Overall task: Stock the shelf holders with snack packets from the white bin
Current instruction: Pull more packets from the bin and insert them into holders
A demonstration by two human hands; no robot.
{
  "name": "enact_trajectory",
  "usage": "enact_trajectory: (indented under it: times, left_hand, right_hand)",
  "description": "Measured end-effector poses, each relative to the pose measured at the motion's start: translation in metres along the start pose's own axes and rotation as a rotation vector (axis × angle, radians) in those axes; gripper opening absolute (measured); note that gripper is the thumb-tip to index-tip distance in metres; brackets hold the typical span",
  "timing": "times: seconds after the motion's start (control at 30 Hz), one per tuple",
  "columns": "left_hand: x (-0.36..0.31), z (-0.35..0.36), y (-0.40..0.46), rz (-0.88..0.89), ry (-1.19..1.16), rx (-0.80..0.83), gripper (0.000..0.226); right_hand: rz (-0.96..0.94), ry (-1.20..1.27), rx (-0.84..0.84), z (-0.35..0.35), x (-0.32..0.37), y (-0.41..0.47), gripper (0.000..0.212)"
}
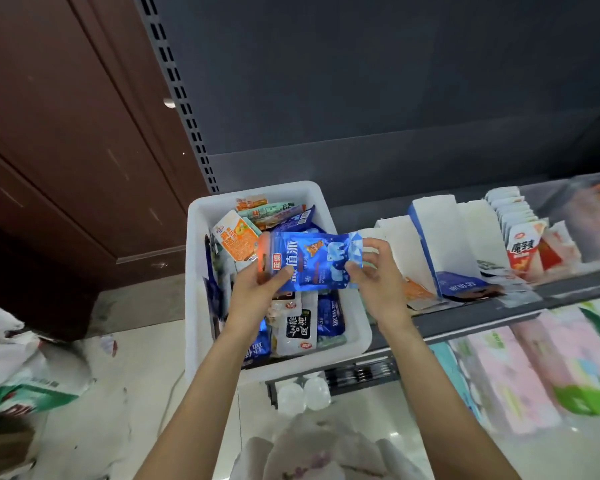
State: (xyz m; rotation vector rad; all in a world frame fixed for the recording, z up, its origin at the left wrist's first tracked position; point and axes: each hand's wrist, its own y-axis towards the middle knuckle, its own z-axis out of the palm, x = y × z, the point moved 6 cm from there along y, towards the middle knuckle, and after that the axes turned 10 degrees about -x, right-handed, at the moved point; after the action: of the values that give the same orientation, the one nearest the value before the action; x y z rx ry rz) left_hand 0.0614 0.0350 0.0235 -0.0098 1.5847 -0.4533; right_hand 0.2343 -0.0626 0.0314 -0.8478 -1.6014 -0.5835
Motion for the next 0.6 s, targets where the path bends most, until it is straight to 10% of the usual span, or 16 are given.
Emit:
enact_trajectory:
  times: [0.33, 0.43, 0.6]
  left_hand:
    - [-0.089, 0.113, -0.033, 1.037, 0.853, 0.25, 0.015]
    - [-0.088, 0.153, -0.038, 1.018, 0.734, 0.329, 0.019]
    - [-0.058, 0.205, -0.029, 0.78, 0.488, 0.38, 0.013]
  right_hand:
    - [-0.597, -0.52, -0.036, -0.079, 0.079, -0.009, 0.056]
    - [-0.682, -0.552, -0.152, -0.118, 0.08, 0.0, 0.013]
    - [-0.6, -0.489, -0.349, -0.19, 0.064, 0.011, 0.005]
